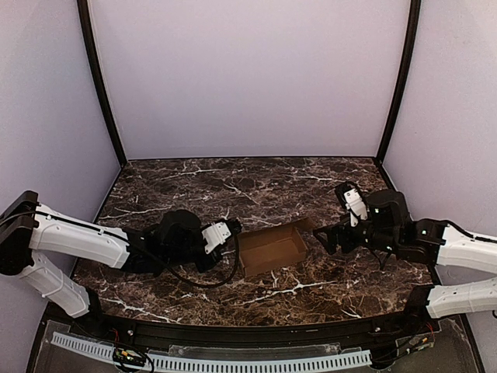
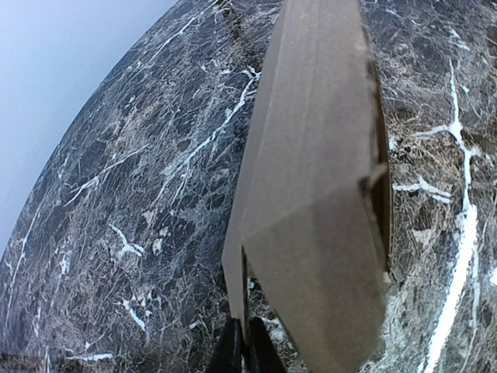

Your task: Fold the paper box

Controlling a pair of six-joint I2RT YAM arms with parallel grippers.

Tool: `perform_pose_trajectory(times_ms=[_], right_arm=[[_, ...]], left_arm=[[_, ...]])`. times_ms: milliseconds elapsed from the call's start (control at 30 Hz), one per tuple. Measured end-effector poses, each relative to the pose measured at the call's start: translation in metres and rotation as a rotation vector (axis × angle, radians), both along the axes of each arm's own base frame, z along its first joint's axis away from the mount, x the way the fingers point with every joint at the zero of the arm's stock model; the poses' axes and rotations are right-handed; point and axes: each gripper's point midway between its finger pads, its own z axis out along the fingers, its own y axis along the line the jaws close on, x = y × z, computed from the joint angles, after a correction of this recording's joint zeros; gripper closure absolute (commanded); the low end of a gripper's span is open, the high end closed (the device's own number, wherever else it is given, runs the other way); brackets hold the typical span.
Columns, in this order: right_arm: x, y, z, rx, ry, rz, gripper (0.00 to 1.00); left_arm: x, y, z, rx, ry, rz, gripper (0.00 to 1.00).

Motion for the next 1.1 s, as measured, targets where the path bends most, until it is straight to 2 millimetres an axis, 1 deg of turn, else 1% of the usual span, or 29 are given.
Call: perform_pose_trajectory(times_ms=[167, 300, 400, 467, 633, 700, 767, 867, 933, 1033, 1100], right_arm=[[0.0, -0.004, -0.005, -0.009, 0.006, -0.017, 0.01], [0.0, -0.006, -0.008, -0.027, -0.001, -0.009, 0.02], [0.0, -0.005, -0.01, -0.056, -0.013, 0.025, 0.05], [-0.003, -0.001, -0.012, -0.077, -0.021, 0.07, 0.09], [-0.013, 0.011, -0.017, -0.105, -0.026, 0.197, 0.18], [-0.013, 0.014, -0.026, -0.139, -0.02, 0.226, 0.2], [-0.013, 0.016, -0.037, -0.18, -0.004, 0.256, 0.26], [-0.016, 0.021, -0.05, -0.222, 0.015, 0.31, 0.3], [-0.015, 0.023, -0.052, -0.237, 0.005, 0.334, 0.33], [-0.014, 0.028, -0.047, -0.241, -0.038, 0.365, 0.36], [-0.012, 0.033, -0.042, -0.232, -0.072, 0.386, 0.43]], left_arm=[[0.0, -0.003, 0.004, -0.008, -0.013, -0.007, 0.99], [-0.002, -0.004, 0.003, -0.004, -0.011, -0.015, 0.99], [-0.003, -0.003, 0.003, -0.001, -0.007, -0.017, 0.99], [-0.004, -0.001, 0.005, 0.002, -0.004, -0.017, 0.99], [-0.008, 0.006, 0.009, 0.005, 0.015, -0.006, 0.99], [-0.01, 0.008, 0.009, 0.006, 0.024, 0.0, 0.99], [-0.011, 0.01, 0.011, 0.002, 0.03, 0.006, 0.99], [-0.012, 0.012, 0.014, -0.004, 0.037, 0.015, 0.99], [-0.013, 0.014, 0.015, -0.01, 0.043, 0.02, 0.99], [-0.015, 0.017, 0.016, -0.017, 0.05, 0.028, 0.99], [-0.016, 0.02, 0.016, -0.02, 0.054, 0.032, 0.99]])
